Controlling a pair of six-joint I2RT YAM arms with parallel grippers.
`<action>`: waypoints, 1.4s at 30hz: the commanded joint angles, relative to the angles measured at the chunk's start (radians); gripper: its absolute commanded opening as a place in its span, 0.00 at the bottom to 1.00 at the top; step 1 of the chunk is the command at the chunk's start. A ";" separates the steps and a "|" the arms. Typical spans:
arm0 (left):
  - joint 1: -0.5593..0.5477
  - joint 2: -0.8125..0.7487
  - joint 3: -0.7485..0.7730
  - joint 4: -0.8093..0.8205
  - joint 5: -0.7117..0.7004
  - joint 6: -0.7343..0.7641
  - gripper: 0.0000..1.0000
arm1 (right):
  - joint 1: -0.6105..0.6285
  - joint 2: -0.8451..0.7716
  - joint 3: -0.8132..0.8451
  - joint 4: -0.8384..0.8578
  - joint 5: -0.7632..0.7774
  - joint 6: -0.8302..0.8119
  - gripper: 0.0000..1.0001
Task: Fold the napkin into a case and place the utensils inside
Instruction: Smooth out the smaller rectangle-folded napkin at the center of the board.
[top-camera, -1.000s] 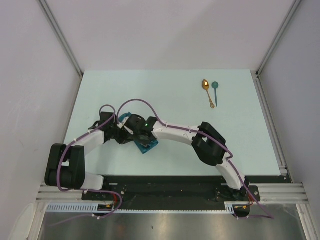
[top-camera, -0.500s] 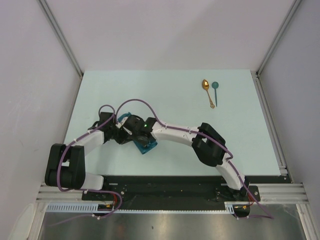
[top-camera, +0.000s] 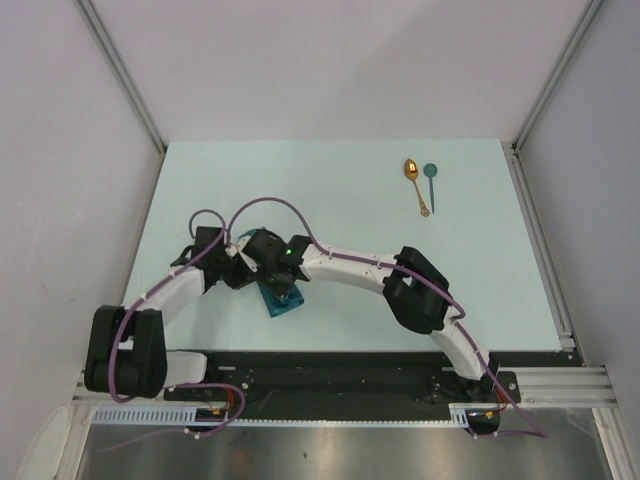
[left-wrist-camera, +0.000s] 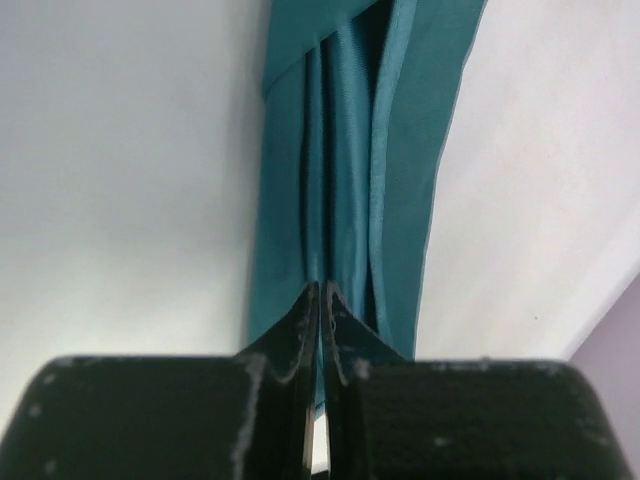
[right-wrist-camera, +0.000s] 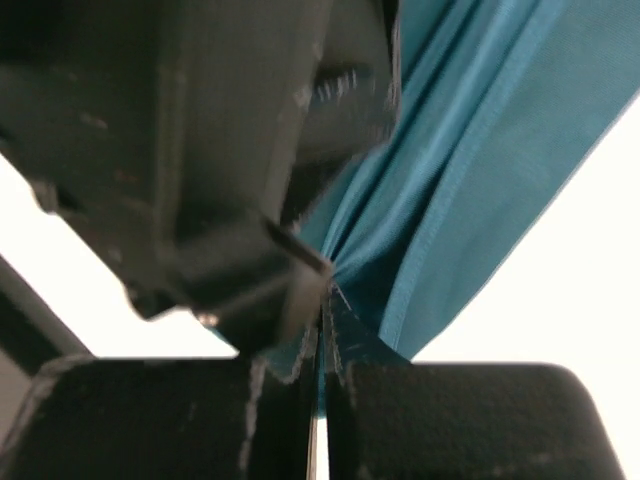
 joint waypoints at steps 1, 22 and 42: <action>0.010 -0.117 0.006 -0.073 -0.107 0.047 0.07 | 0.008 0.037 0.036 0.031 -0.056 0.053 0.00; 0.003 -0.027 -0.165 0.080 -0.018 -0.003 0.00 | -0.025 0.005 -0.039 0.158 -0.257 0.201 0.00; 0.023 -0.334 -0.059 -0.195 -0.176 0.098 0.31 | -0.114 -0.001 -0.187 0.387 -0.550 0.385 0.28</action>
